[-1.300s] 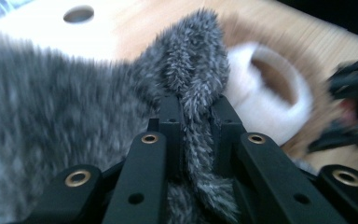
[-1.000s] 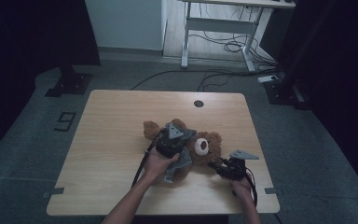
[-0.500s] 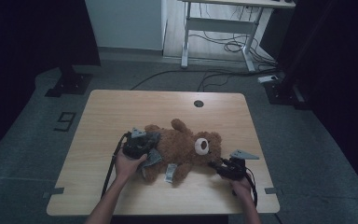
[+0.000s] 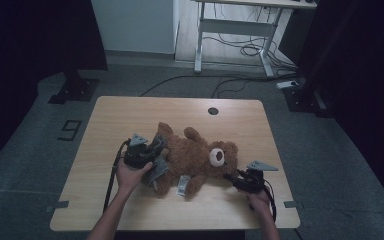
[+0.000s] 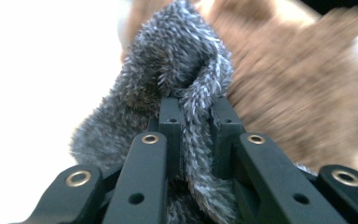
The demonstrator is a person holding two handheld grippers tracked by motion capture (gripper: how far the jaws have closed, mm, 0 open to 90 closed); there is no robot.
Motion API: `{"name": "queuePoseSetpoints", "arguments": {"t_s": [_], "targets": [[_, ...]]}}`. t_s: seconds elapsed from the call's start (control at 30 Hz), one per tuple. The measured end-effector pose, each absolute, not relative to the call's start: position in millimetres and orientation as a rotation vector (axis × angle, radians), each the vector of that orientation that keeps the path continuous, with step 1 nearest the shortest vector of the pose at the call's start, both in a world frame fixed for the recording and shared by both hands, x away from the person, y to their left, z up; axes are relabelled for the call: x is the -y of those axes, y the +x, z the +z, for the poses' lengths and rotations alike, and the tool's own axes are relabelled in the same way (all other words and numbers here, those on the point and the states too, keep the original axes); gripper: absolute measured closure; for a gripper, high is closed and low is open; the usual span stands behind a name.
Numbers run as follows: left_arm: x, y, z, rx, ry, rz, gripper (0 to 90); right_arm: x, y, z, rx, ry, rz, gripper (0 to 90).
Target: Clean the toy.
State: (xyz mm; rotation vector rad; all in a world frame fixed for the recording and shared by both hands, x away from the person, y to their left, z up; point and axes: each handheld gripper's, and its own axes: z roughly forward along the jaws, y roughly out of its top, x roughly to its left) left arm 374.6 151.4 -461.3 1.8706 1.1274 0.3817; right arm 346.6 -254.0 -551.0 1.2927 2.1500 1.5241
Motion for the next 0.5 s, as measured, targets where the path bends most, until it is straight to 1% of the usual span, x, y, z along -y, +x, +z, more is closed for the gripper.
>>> {"name": "queuePoseSetpoints", "arguments": {"t_s": [0.13, 0.23, 0.43, 0.5], "targets": [[-135, 367, -433, -1.035, 1.857, 0.412, 78.4, 254, 347, -551, -2.149, 1.293, 1.524, 57.2], [-111, 369, -419, -0.971, 1.876, 0.406, 78.4, 254, 347, -551, -2.148, 1.294, 1.526, 57.2], [-55, 384, -415, -0.901, 1.947, 0.381, 78.3, 254, 346, -551, -2.149, 1.296, 1.523, 57.2], [-36, 393, -419, -0.908, 1.950, 0.350, 78.3, 254, 346, -551, -2.147, 1.296, 1.527, 57.2]]}}
